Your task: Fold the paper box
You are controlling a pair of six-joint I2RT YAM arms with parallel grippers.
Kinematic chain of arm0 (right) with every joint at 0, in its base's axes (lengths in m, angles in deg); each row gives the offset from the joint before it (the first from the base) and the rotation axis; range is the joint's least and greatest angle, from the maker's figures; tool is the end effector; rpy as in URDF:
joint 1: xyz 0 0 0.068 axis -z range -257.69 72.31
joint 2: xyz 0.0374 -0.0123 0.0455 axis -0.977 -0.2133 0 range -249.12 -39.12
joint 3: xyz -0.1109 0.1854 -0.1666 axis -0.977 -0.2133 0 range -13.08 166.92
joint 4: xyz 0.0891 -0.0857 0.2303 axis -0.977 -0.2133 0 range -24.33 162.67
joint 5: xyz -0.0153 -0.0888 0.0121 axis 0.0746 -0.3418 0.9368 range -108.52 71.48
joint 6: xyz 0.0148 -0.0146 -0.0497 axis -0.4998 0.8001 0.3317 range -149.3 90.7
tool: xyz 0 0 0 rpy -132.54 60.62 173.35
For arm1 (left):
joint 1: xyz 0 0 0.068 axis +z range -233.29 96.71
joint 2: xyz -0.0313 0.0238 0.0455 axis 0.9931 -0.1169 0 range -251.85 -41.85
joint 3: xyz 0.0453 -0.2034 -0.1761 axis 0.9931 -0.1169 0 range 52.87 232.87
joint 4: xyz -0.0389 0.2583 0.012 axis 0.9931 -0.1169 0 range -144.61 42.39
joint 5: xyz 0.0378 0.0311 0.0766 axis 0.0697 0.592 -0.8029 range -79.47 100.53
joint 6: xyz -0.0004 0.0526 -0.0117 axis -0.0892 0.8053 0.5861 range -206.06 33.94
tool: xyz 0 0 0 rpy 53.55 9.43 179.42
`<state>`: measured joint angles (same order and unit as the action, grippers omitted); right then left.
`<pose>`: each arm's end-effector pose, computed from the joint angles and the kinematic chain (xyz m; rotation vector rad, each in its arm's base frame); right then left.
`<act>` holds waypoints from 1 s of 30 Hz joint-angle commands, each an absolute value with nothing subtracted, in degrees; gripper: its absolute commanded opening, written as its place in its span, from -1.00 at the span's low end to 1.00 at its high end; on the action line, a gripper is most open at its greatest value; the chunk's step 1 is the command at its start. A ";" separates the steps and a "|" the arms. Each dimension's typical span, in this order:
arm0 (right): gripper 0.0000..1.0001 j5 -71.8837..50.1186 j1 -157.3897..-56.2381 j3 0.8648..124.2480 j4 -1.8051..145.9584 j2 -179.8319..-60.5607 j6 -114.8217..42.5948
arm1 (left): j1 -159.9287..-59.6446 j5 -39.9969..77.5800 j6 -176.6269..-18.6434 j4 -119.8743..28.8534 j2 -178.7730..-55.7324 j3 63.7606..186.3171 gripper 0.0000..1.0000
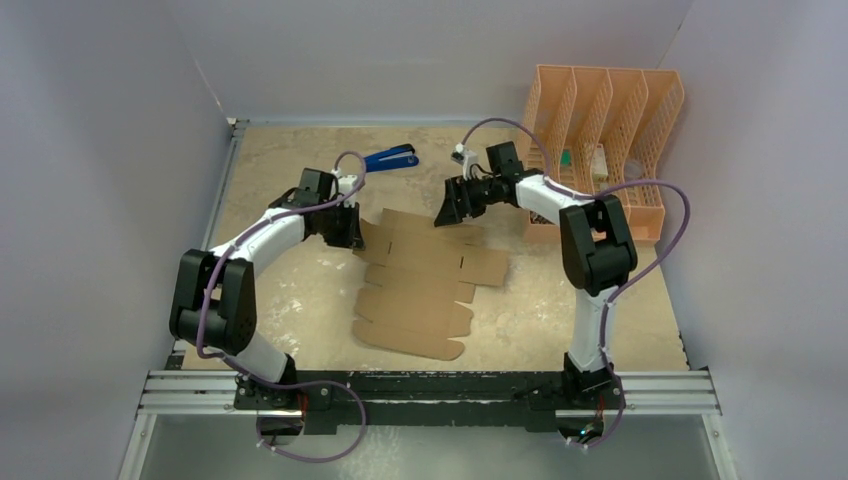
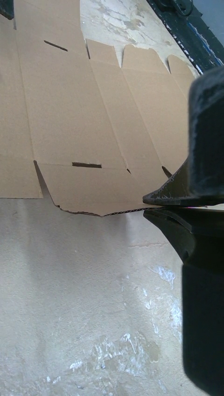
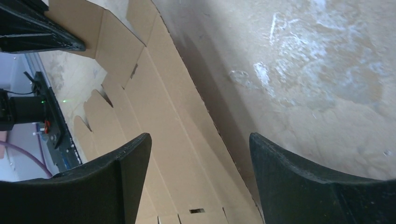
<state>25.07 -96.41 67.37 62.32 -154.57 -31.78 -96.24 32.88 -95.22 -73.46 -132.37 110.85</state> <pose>0.4075 0.1640 0.1896 -0.6984 2.2226 1.0774 0.3062 -0.0842 0.2052 0.2315 2.5955 -0.6458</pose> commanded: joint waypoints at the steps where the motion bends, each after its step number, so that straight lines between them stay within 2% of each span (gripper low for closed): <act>1: 0.52 32.30 -97.49 70.72 63.21 -156.02 -29.66 | -96.47 34.20 -93.74 -70.80 -130.43 110.14 -0.93; 4: 0.35 33.10 -97.69 70.71 63.10 -158.01 -27.60 | -96.51 34.61 -93.80 -70.44 -130.52 109.97 -0.93; 6: 0.14 34.01 -97.68 71.08 62.30 -159.01 -25.77 | -96.47 34.52 -93.69 -70.34 -130.53 109.94 -0.92; 9: -0.07 34.64 -97.70 72.22 59.34 -159.92 -23.17 | -96.47 33.49 -93.96 -70.33 -130.74 109.94 -0.91; 13: -0.41 34.83 -97.70 72.16 58.19 -159.28 -20.40 | -96.42 29.76 -95.35 -70.14 -131.03 109.70 -0.81; 17: -0.79 35.01 -97.75 71.47 57.82 -157.58 -17.90 | -96.23 23.58 -96.78 -70.83 -131.56 110.25 -0.59; 23: -0.82 34.28 -97.77 70.99 56.55 -155.41 -15.93 | -93.68 15.63 -101.38 -72.36 -132.71 112.07 -0.19; 30: -0.87 33.23 -97.80 70.36 56.35 -153.90 -16.09 | -92.78 14.65 -106.09 -74.80 -132.48 115.98 0.00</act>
<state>32.59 -97.57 69.64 57.30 -157.63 -17.44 -92.96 16.22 -101.96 -74.51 -133.74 111.83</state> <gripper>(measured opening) 0.074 0.482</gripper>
